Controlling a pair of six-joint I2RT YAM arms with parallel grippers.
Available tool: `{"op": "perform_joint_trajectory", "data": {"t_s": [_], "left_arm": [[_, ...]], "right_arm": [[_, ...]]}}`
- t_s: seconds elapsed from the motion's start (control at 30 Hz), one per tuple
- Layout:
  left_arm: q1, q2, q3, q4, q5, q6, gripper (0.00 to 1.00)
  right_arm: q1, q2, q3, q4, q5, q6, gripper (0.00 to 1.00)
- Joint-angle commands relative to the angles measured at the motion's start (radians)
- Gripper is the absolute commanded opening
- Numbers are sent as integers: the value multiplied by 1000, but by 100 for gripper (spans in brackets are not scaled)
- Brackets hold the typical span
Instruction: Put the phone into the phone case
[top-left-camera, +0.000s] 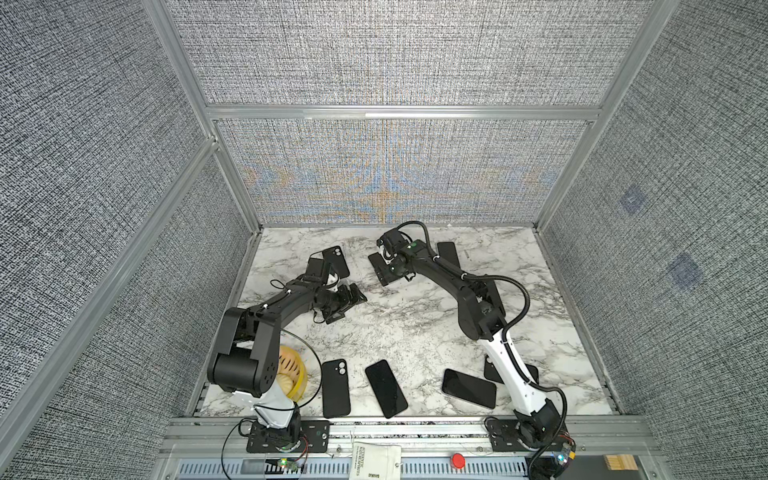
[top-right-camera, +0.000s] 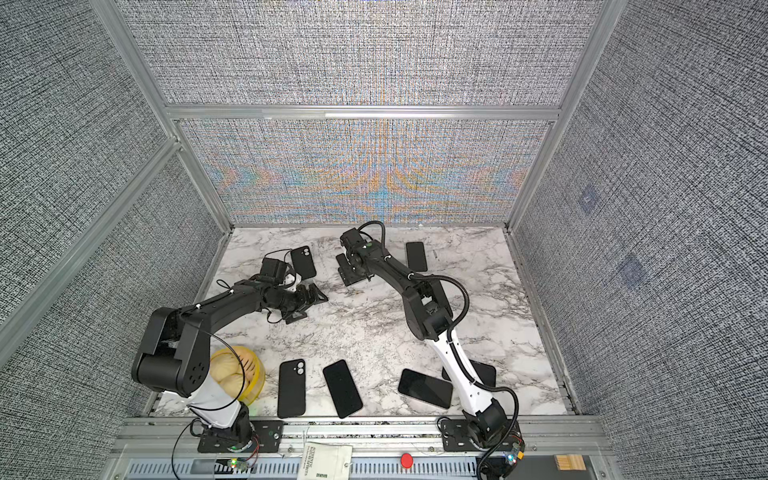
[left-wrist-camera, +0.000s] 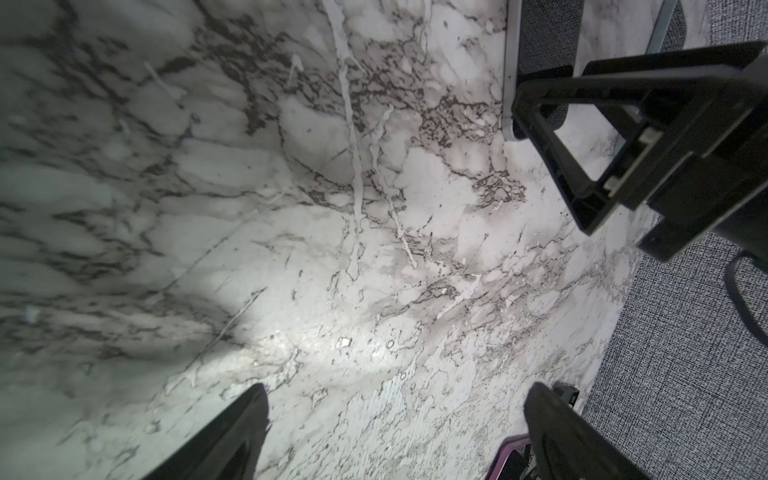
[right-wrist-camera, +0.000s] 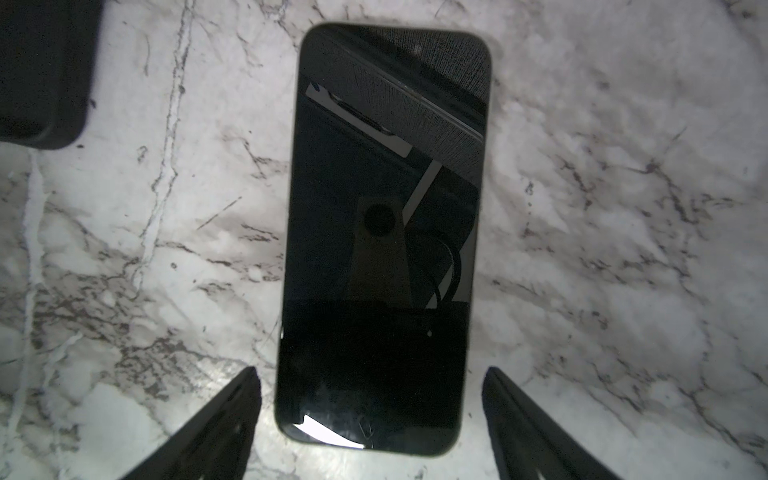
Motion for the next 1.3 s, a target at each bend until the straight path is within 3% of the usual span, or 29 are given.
{"op": "perform_joint_trajectory", "data": {"t_s": [0.0, 0.47, 0.9, 1.27], "left_arm": [[1, 4, 3, 10, 10, -8, 97], [0, 7, -9, 28, 4, -20, 97], [1, -5, 22, 34, 25, -8, 97], [1, 92, 62, 144, 107, -73, 95]], "right_arm": [[-1, 17, 17, -27, 6, 27, 86], [6, 58, 35, -51, 38, 55, 79], [6, -49, -75, -16, -9, 54, 72], [6, -149, -229, 36, -25, 53, 69]]}}
